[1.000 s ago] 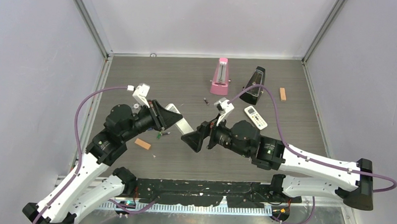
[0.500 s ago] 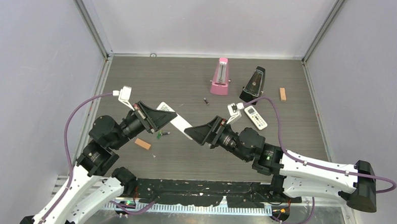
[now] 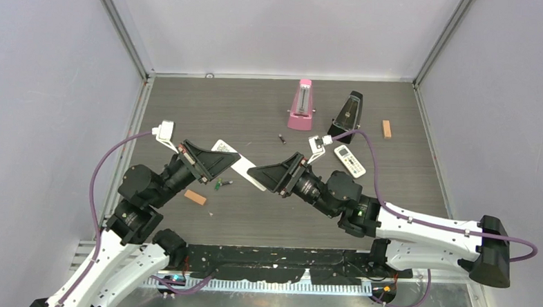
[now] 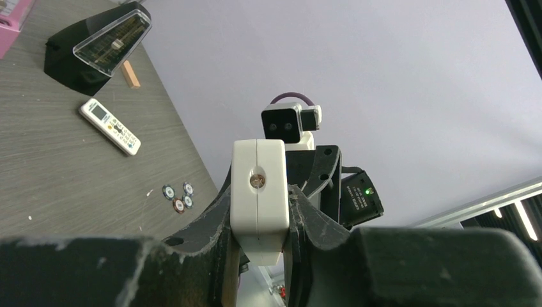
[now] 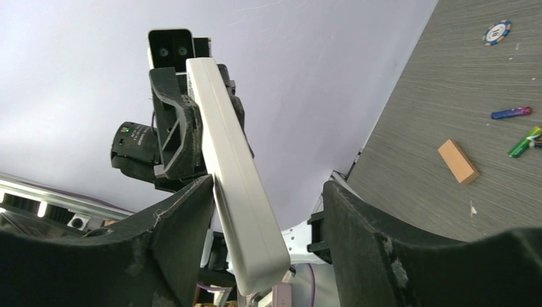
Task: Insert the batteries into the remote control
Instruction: Remove the battery cover from the remote control.
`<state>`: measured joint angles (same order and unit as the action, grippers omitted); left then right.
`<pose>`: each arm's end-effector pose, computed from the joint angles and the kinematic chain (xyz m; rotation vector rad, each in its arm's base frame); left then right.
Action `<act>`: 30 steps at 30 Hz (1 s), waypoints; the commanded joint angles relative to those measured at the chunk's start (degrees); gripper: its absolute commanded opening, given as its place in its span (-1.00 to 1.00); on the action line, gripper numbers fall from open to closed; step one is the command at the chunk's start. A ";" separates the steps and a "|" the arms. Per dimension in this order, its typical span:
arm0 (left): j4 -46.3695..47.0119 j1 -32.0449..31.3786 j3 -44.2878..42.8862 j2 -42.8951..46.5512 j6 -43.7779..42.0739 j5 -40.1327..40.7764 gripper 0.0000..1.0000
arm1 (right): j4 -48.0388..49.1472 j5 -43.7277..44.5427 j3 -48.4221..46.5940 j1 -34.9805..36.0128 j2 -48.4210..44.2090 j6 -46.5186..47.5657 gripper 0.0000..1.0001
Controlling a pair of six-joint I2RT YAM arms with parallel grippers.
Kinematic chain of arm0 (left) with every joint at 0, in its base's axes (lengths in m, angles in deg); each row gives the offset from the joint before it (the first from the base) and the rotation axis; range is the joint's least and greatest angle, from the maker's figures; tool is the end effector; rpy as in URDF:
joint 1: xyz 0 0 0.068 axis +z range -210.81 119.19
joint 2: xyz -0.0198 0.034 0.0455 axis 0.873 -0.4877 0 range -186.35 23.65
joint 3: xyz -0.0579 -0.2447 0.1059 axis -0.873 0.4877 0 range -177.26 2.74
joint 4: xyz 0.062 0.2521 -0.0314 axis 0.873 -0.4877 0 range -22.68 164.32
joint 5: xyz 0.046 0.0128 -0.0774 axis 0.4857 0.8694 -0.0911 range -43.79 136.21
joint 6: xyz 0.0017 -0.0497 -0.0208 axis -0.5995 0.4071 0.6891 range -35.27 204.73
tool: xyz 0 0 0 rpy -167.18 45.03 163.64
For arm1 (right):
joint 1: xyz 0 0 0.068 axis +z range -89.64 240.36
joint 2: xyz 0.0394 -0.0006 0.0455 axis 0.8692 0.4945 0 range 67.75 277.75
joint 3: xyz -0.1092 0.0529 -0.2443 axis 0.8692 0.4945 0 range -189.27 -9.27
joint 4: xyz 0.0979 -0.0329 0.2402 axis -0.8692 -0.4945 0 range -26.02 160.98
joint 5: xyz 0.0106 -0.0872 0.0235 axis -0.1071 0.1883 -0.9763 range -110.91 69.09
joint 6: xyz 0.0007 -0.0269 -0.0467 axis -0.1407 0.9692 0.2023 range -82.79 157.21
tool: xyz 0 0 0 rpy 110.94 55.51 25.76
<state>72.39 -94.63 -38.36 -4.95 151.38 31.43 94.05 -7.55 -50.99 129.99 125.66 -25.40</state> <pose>0.0954 -0.0750 0.3714 -0.2103 1.5900 -1.5982 0.0910 0.2219 0.3394 0.1195 1.7001 1.6620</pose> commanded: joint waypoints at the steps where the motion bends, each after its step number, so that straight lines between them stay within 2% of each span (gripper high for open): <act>1: 5.25 0.20 0.16 0.91 1.94 -0.71 -1.00 | 4.91 -0.20 -2.53 0.07 0.72 -1.81 0.30; 6: 5.84 0.18 0.60 1.26 3.33 -0.39 -1.00 | 6.03 -0.51 -1.84 0.07 2.04 -3.09 0.23; 15: 6.34 0.19 -0.18 2.54 4.87 3.97 -1.00 | 8.70 -0.14 2.82 0.07 1.87 -4.40 -0.08; 24: 9.23 0.22 1.51 5.00 5.77 8.50 -1.00 | 9.97 -0.81 4.68 0.06 1.57 -3.66 -0.48; 30: 6.21 0.19 2.01 7.32 7.49 14.19 -1.00 | 11.90 1.50 7.42 0.02 -0.17 -3.86 -0.84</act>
<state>72.87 -95.27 -35.17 -0.21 158.22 35.93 107.65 -10.28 -46.75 130.18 127.58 -30.47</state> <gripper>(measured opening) 0.261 0.344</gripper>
